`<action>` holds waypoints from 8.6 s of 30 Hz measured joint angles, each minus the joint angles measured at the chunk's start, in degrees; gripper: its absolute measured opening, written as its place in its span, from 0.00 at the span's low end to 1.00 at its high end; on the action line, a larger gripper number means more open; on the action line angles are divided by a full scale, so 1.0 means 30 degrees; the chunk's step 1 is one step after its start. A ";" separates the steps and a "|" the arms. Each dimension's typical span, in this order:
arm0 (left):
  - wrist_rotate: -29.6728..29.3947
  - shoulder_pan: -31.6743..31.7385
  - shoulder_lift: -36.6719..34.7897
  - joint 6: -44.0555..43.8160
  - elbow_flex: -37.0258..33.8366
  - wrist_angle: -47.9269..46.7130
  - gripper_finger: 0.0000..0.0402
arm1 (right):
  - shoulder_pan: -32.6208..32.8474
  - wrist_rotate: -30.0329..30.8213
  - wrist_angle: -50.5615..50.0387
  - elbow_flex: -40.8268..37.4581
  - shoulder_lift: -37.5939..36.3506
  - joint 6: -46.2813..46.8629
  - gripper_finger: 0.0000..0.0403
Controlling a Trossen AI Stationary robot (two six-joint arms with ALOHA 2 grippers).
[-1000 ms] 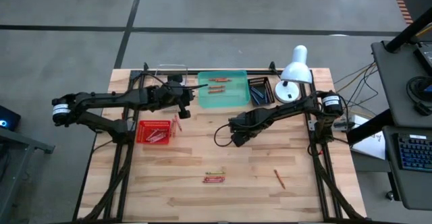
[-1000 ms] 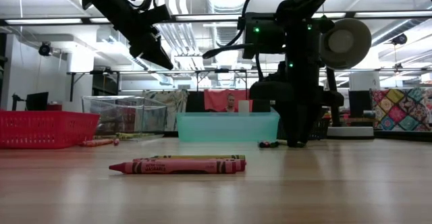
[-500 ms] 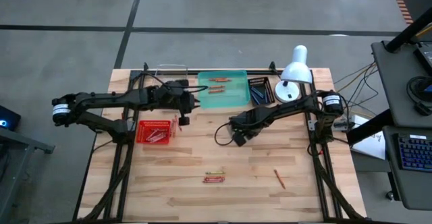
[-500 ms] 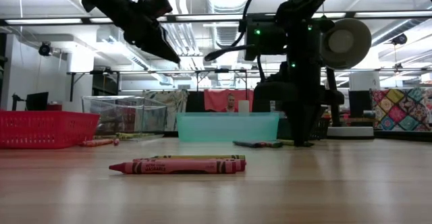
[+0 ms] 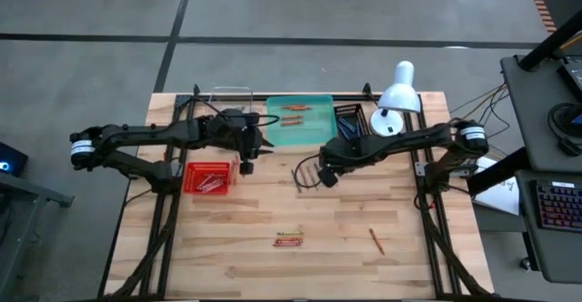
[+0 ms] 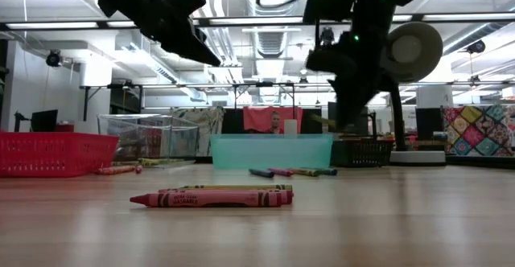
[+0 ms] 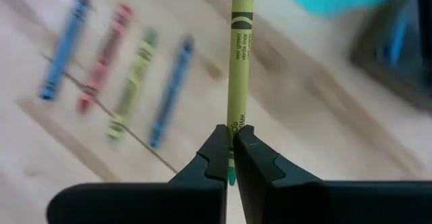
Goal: Sort crayons
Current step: Put the green crayon into the transparent bin, then put the blue crayon into the black bin
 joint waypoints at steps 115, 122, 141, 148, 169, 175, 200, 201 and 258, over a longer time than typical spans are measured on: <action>0.4547 -0.1377 0.1688 -0.5169 -0.4456 1.9399 0.33 | 0.1676 -0.1792 2.6689 -0.4630 -0.1241 -1.8752 0.02; 0.6499 -0.1384 0.2626 -0.4748 -0.3843 1.9513 0.33 | 0.1668 -0.1653 2.6652 -0.4630 -0.1241 -1.8752 0.02; 0.6188 -0.1361 0.2533 -0.4636 -0.3818 1.9068 0.02 | 0.1676 -0.1658 2.6481 -0.4630 -0.1235 -1.8172 0.09; 0.5875 -0.1218 0.1844 -0.4641 -0.3778 1.7816 0.01 | 0.1676 -0.0605 2.5442 -0.4297 -0.1623 -1.7889 0.19; -0.8027 0.5437 -0.0564 -0.1448 0.3167 -0.8977 0.00 | 0.1596 0.1917 1.5647 -0.0560 -0.2254 -1.5892 0.20; -0.8032 0.9234 0.0839 -0.2500 0.3024 -0.9007 0.00 | 0.1588 0.1874 1.5549 -0.0608 -0.2181 -1.5441 0.19; -1.0074 1.0520 0.5234 -0.0597 0.3067 -0.7626 0.16 | 0.1584 0.1874 1.5513 -0.0623 -0.2181 -1.5102 0.20; -1.0074 1.0520 0.5212 -0.0597 0.3067 -0.7626 0.16 | 0.1588 0.1874 1.5513 -0.0623 -0.2181 -1.5102 0.20; -0.2491 0.3293 -0.7847 -0.6983 -0.3468 0.2191 0.12 | 0.0398 0.0183 0.6427 0.0802 0.0169 -0.2066 0.20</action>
